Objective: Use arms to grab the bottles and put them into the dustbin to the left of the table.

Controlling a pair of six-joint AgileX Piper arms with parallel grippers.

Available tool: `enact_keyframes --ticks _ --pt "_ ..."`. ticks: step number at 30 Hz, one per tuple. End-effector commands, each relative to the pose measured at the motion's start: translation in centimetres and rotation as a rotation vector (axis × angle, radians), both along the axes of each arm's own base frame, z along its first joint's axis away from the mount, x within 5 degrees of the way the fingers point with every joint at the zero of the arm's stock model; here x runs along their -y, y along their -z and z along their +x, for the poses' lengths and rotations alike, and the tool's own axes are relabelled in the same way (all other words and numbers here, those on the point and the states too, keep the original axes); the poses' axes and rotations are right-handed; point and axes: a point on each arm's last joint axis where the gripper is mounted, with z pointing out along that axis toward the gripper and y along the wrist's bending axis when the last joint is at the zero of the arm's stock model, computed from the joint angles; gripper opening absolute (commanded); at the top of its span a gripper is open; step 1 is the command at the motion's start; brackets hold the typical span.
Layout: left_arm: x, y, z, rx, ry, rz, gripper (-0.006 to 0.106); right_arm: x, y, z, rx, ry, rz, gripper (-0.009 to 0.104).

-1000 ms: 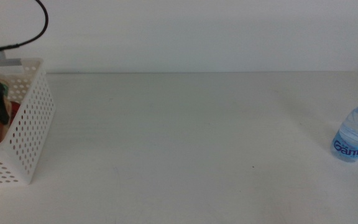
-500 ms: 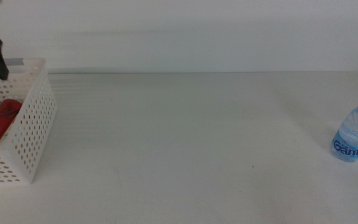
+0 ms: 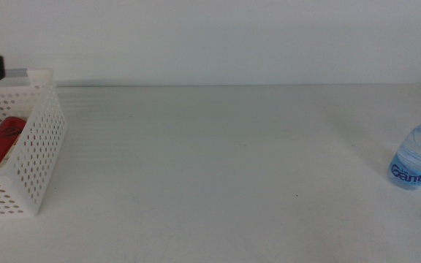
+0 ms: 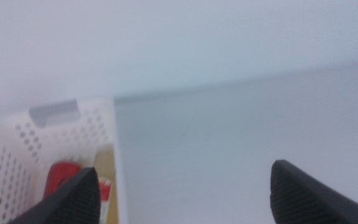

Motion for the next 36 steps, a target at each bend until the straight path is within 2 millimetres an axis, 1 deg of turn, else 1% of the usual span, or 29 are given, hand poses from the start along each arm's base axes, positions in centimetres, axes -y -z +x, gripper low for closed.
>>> enact_keyframes --ticks 1,4,6,8,10,11,13,17,22,25,28,36 --pt "0.3 -0.6 -2.5 0.210 -0.002 -0.063 0.090 0.1 -1.2 -0.2 0.116 0.007 -0.005 0.068" --pt "0.3 1.4 -5.5 0.324 -0.025 -0.175 0.090 0.1 -1.2 -0.2 0.116 0.007 -0.005 0.068" --pt "0.4 3.2 -7.2 0.359 -0.025 -0.239 0.090 0.1 -1.2 -0.2 0.116 0.007 -0.005 0.068" --pt "0.5 4.9 -8.5 0.355 -0.013 -0.262 0.090 0.1 -1.2 -0.2 0.116 0.007 -0.005 0.068" --pt "0.9 6.5 -9.6 0.316 0.024 -0.253 0.090 0.1 -1.2 -0.2 0.116 0.007 -0.005 0.068" --pt "1.0 7.0 -9.8 0.289 0.041 -0.238 0.090 0.1 -1.2 -0.2 0.116 0.007 -0.005 0.068" --pt "1.5 8.1 -10.1 0.213 0.111 -0.195 0.090 0.1 -1.2 -0.2 0.116 0.007 -0.005 0.068" --pt "2.4 9.5 -10.1 0.166 0.291 -0.132 0.090 0.0 -1.2 -0.2 0.115 0.005 -0.005 0.068" --pt "3.3 10.6 -10.1 0.222 0.473 -0.085 0.090 0.0 -1.2 -0.2 0.115 0.004 -0.005 0.068" --pt "4.0 11.1 -10.1 0.297 0.560 -0.114 0.090 0.0 -1.2 -0.2 0.115 0.004 -0.005 0.068" --pt "4.4 11.6 -10.2 0.341 0.608 -0.122 0.090 0.0 -1.2 -0.2 0.115 0.004 -0.005 0.068" --pt "4.5 11.9 -10.2 0.333 0.610 -0.129 0.090 0.0 -1.2 -0.2 0.115 0.004 -0.005 0.068"
